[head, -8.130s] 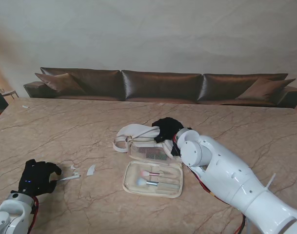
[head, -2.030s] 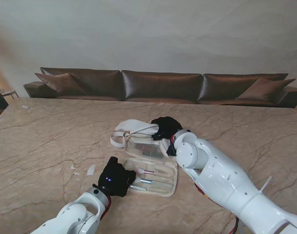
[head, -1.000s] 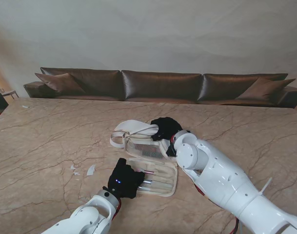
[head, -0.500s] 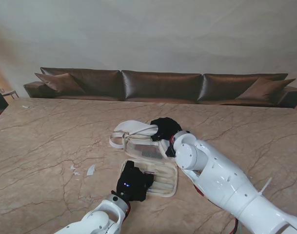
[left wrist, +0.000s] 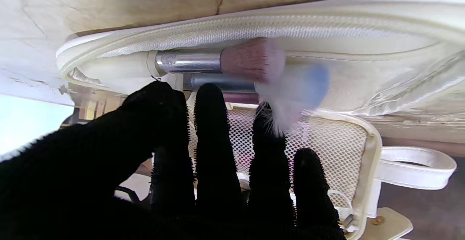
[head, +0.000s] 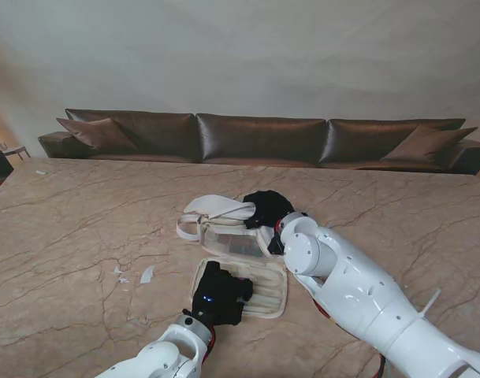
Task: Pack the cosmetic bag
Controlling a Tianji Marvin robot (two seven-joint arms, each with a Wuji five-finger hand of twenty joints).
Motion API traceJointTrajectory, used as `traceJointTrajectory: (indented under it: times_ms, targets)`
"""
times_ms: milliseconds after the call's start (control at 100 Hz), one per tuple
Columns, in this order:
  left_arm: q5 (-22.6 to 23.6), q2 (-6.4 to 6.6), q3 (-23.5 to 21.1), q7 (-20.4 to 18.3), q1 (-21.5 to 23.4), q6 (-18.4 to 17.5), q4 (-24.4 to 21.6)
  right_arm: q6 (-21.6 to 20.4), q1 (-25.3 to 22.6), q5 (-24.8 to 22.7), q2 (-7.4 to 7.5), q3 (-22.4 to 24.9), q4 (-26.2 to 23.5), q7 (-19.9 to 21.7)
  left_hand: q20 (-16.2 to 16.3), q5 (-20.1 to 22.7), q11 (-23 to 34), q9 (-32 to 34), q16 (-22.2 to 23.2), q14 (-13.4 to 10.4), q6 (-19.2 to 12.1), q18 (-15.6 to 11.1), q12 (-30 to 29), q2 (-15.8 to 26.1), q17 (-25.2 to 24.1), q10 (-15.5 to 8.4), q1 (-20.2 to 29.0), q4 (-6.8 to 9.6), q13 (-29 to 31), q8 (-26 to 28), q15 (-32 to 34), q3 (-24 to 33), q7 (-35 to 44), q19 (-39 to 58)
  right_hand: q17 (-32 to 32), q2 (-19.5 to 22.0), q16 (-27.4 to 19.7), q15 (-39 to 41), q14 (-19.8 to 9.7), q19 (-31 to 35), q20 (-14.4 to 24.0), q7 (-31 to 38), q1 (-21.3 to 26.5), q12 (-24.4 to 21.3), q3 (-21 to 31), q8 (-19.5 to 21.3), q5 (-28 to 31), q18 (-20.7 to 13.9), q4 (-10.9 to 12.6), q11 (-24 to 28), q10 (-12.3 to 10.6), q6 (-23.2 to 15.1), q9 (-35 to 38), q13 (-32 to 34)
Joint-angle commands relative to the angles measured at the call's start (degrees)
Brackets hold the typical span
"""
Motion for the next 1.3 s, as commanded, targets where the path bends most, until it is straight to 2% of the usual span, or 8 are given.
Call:
traceJointTrajectory:
  times_ms: [0, 100, 350, 720, 900, 1020, 1100, 1290]
  targets:
    - [0.17, -0.05, -0.55, 0.28, 1.40, -0.27, -1.07, -0.62, -0.21, 0.03, -0.22, 0.01, -0.50, 0.08, -0.25, -2.50, 3.08, -5.91, -1.04, 0.51, 1.32, 1.14, -6.22, 0.66, -1.22, 1.22, -2.79, 2.49, -2.14, -1.95, -0.69, -0.52, -2.44, -2.29, 1.62, 6.88, -0.65, 1.32, -0.77, 1.60, -1.58, 5.71, 8.68, -0.40, 5.12, 1.88, 2.96, -0.66, 3.33, -0.78, -0.94, -8.54, 1.35, 3.50]
    - [0.40, 0.12, -2.78, 0.53, 3.22, -0.71, -2.68, -1.08, -0.13, 0.02, -0.18, 0.00, -0.33, 0.18, -0.47, -2.99, 4.24, -9.79, -1.69, 0.51, 3.01, 1.56, -13.55, 2.50, -1.30, 1.55, -5.38, 3.71, -3.46, -3.72, -1.36, -0.75, -5.94, -3.99, 1.62, 6.88, -0.70, 1.21, -0.70, 1.60, -1.58, 5.62, 8.68, -0.39, 5.08, 1.82, 2.93, -0.66, 3.30, -0.81, -0.95, -8.61, 1.26, 3.48]
    - [3.02, 1.30, -11.33, -1.61, 8.40, -2.80, -7.16, -2.31, 0.13, 0.00, -0.02, -0.14, 0.07, 0.67, 1.39, -2.29, 4.39, -10.36, -2.40, 0.35, 3.26, 2.61, -15.26, 2.95, -1.04, 1.37, -6.92, 3.30, -3.05, -4.10, -1.61, -3.36, -7.35, -2.23, 1.62, 6.91, -0.74, 1.11, -0.66, 1.60, -1.58, 5.64, 8.65, -0.38, 5.08, 1.85, 2.86, -0.66, 3.30, -0.82, -0.98, -8.59, 1.27, 3.49]
    - [4.75, 2.63, -25.64, -5.87, 14.93, -12.19, -8.76, -3.14, 1.07, 0.64, -0.15, -0.87, 0.89, 1.30, 1.16, 0.26, 3.38, -11.12, -3.93, -0.91, -3.70, 3.52, -16.02, -1.90, -0.43, -0.31, -3.25, 0.18, -3.75, -5.19, -4.07, -6.57, -3.31, -3.06, 1.59, 6.88, -0.74, 1.10, -0.66, 1.59, -1.57, 5.67, 8.64, -0.38, 5.11, 1.81, 2.87, -0.66, 3.30, -0.84, -0.99, -8.60, 1.25, 3.49]
    - [5.99, 3.00, -27.89, -6.09, 15.27, -13.01, -6.06, -3.05, 1.40, 0.65, -0.08, -1.25, 1.04, 1.84, 0.99, -0.65, 3.57, -12.02, -3.85, -0.94, 1.07, 4.53, -15.93, -2.40, 0.69, 0.00, -7.78, 0.02, -3.63, -4.81, -4.07, -3.85, -6.06, -3.10, 1.59, 6.90, -0.74, 1.10, -0.66, 1.59, -1.57, 5.61, 8.64, -0.40, 5.10, 1.73, 2.78, -0.66, 3.30, -0.82, -1.02, -8.56, 1.30, 3.49]
    - [5.88, 3.18, -28.27, -5.04, 14.78, -15.81, -3.66, -2.96, 1.67, 0.77, -0.19, -1.57, 1.21, 1.89, 0.47, -2.18, 3.32, -13.49, -4.33, -1.50, -1.52, 4.28, -16.11, -4.04, -0.03, -1.08, -9.26, 0.70, -5.09, -3.49, -5.07, -1.33, -7.54, -4.02, 1.59, 6.88, -0.74, 1.10, -0.66, 1.59, -1.57, 5.74, 8.64, -0.39, 5.16, 1.79, 2.91, -0.66, 3.32, -0.80, -0.96, -8.53, 1.32, 3.49]
    - [5.89, 3.25, -27.88, -4.19, 14.51, -16.79, -2.36, -2.95, 1.89, 0.89, -0.28, -1.78, 1.36, 1.88, 0.12, -3.07, 3.11, -15.27, -4.71, -1.56, -1.75, 4.17, -16.11, -2.46, -0.84, -1.26, -11.09, 5.34, -6.72, -2.77, -5.67, 0.48, -12.46, -4.45, 1.59, 6.86, -0.74, 1.10, -0.71, 1.59, -1.57, 5.69, 8.65, -0.40, 5.17, 1.76, 2.93, -0.66, 3.33, -0.79, -0.95, -8.60, 1.33, 3.50]
    - [5.07, 3.06, -26.25, -0.23, 13.27, -19.38, 0.60, -2.74, 2.18, 1.11, -0.37, -2.06, 1.50, 2.03, -1.46, -4.28, 3.15, -19.13, -5.11, -2.10, -3.78, 3.41, -15.58, -1.86, -1.41, -1.68, -8.89, 5.88, -10.72, -3.46, -6.39, 0.89, -17.06, -6.99, 1.59, 6.83, -0.67, 1.22, -0.76, 1.60, -1.56, 5.71, 8.62, -0.39, 5.18, 1.77, 2.92, -0.64, 3.31, -0.78, -0.93, -8.54, 1.32, 3.51]
